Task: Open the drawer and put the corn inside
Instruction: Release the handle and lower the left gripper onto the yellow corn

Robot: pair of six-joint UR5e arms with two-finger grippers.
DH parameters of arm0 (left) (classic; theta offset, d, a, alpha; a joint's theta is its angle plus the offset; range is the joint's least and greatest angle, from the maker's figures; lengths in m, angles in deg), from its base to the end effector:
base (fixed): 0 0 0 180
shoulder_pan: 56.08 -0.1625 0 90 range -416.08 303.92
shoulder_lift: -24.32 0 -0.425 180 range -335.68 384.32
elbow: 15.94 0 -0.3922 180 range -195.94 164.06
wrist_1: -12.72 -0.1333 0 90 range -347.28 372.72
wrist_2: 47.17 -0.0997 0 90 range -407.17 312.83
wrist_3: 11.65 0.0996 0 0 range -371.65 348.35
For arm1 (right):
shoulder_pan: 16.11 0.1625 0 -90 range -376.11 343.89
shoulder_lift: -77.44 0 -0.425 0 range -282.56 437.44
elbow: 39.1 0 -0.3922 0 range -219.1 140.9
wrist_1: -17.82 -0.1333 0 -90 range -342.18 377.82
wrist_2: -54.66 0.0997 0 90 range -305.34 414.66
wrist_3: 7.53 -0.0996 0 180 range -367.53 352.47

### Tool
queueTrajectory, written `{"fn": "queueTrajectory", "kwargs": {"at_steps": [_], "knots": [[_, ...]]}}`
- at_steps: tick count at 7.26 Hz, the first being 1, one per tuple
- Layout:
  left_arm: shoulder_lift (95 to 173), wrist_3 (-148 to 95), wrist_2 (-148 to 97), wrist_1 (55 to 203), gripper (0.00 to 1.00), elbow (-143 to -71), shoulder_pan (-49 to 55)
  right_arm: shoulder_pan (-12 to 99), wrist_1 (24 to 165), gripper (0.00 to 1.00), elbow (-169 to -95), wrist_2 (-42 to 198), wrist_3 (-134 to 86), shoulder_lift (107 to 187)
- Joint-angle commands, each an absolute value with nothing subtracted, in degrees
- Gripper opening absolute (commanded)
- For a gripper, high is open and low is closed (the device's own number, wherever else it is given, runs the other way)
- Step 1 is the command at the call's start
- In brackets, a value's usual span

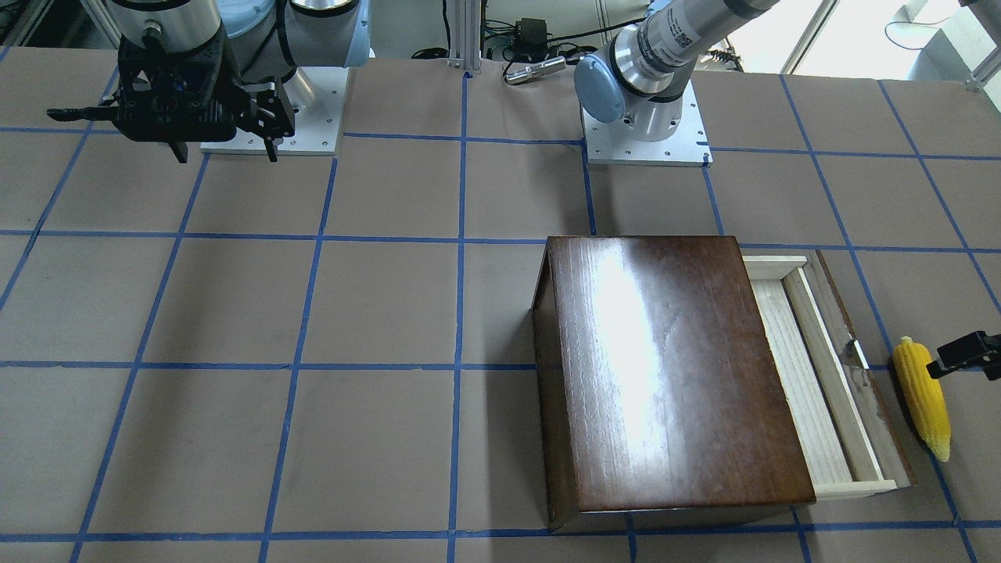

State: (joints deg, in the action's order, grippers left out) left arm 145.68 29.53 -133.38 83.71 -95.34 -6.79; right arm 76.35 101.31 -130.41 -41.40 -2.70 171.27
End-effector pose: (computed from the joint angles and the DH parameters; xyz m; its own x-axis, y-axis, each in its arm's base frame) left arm 0.3404 -0.6101 0.2840 -0.9975 0.0079 0.0698 0.0065 0.9998 -0.0205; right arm 0.1422 -0.4503 0.4981 -0.9860 -0.1338 0.0991 -0.1263 0.9889 0.0782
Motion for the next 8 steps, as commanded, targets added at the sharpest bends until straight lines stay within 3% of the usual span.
{"fn": "queueTrajectory", "kwargs": {"at_steps": [1, 8], "knots": [[149.02, 31.42, -136.28, 80.15, 1.00, -95.39, -7.21, 76.35, 101.31, 1.00, -130.41, -41.40, -2.69, 171.30], [155.45, 31.16, -138.93, 76.62, 1.00, -96.62, -7.21, 76.35, 101.31, 1.00, -130.41, -41.40, -2.69, 171.22]]}}
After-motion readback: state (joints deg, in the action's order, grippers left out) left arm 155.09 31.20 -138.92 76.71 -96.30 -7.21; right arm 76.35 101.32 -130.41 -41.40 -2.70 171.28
